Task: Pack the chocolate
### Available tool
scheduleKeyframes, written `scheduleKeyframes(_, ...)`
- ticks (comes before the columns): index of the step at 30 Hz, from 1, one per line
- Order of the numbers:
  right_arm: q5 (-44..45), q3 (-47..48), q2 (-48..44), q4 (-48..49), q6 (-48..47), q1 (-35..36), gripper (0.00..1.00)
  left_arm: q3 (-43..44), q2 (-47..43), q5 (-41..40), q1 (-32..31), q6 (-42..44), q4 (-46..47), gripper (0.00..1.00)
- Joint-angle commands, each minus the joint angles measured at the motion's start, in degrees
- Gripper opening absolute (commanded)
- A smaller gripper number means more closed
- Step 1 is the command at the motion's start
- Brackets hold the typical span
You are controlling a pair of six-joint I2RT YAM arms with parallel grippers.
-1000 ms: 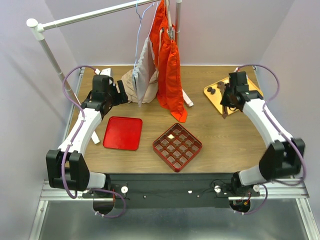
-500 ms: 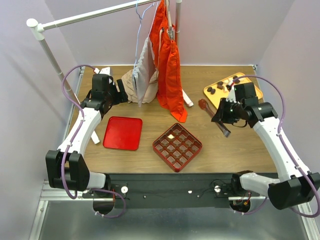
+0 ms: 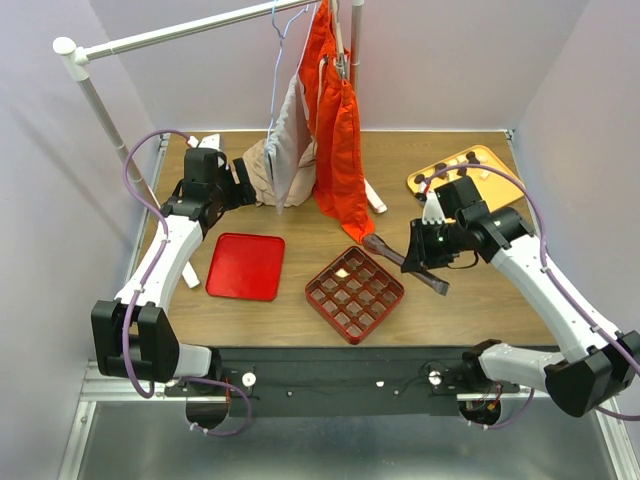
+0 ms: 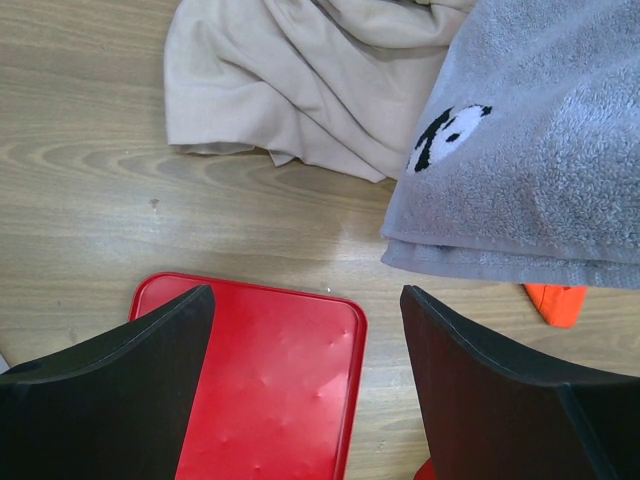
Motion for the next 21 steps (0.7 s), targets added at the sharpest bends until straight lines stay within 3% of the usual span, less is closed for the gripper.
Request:
scheduleKeyframes(1,-0.21,-1.54,-1.69,-2.35,0.43,0.58,0.20,1.08,-0.31,-0.82,-0.05,-0.81,0.26,0.85)
scheduleKeyframes(21,1.98,-4.62,-1.08,-2.88,1.84,4.19,0.24,0.55,0.22,1.47,-0.05,-1.87,1.32,0.84)
